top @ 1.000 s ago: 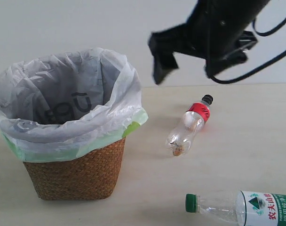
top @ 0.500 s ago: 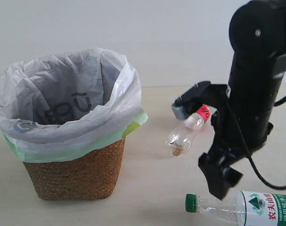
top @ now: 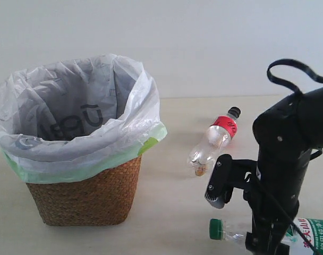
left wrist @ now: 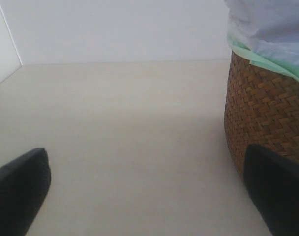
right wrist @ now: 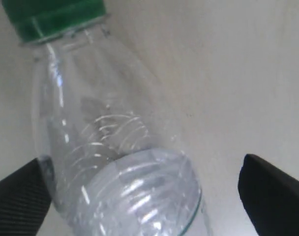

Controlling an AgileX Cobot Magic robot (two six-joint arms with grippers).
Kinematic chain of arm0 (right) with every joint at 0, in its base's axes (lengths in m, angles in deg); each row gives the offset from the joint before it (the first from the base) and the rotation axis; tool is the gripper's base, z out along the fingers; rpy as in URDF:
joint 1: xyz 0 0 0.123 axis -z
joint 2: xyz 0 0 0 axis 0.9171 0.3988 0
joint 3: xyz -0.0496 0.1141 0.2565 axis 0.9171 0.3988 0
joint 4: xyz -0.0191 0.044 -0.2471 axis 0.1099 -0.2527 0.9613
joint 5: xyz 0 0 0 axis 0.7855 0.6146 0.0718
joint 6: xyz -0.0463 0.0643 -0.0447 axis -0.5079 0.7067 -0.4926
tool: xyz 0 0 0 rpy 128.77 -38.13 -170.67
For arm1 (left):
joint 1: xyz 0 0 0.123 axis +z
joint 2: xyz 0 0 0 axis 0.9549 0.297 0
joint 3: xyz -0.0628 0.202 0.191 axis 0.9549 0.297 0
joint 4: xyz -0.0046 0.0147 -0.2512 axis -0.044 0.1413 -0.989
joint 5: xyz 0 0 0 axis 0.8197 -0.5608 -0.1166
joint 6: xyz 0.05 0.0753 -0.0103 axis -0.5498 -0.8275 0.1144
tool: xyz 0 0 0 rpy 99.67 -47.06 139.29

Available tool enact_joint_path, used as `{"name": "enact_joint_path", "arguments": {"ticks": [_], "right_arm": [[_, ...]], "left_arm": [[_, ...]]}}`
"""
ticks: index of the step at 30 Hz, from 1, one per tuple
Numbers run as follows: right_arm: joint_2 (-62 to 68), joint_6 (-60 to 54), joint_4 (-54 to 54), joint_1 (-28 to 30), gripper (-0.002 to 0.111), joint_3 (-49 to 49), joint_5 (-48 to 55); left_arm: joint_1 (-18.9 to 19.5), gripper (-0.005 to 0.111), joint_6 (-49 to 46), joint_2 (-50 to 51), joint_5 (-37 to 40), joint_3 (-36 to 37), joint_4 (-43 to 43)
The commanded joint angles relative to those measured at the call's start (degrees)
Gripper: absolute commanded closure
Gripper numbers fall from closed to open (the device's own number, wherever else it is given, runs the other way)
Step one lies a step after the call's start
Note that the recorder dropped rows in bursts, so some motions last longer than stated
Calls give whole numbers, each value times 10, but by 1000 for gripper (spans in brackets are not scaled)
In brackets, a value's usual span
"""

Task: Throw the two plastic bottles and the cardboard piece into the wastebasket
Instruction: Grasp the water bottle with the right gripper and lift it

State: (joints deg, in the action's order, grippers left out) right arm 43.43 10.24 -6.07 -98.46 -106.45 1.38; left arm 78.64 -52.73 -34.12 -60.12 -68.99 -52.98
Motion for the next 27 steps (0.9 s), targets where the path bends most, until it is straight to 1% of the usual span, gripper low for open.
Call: {"name": "enact_joint_path", "arguments": {"ticks": [1, 2, 3, 4, 5, 7, 9, 12, 16, 19, 27], "right_arm": [[40, 33, 8, 0, 24, 4, -34], [42, 48, 8, 0, 31, 4, -47], [42, 77, 8, 0, 53, 0, -64], [42, 83, 10, 0, 73, -7, -57], [42, 83, 16, 0, 86, -13, -47], [42, 87, 29, 0, 108, -31, -12], [41, 97, 41, 0, 108, -50, 13], [29, 146, 64, 0, 108, -86, 45], [-20, 216, 135, 0, 108, -155, 92], [-58, 298, 179, 0, 108, -195, 88], [-144, 416, 186, 0, 108, -319, 35]], "left_arm": [[2, -1, 5, -2, -4, -2, 0], [2, -1, 5, -2, -4, -2, 0], [2, -1, 5, -2, -4, -2, 0], [2, -1, 5, -2, -4, -2, 0], [2, -1, 5, -2, -4, -2, 0], [2, -1, 5, -2, -4, -2, 0], [2, -1, 5, -2, -4, -2, 0], [2, -1, 5, -2, -4, -2, 0], [2, -1, 5, -2, -4, -2, 0], [2, -1, 5, -2, -4, -2, 0], [2, -1, 5, -2, -4, -2, 0]]}}
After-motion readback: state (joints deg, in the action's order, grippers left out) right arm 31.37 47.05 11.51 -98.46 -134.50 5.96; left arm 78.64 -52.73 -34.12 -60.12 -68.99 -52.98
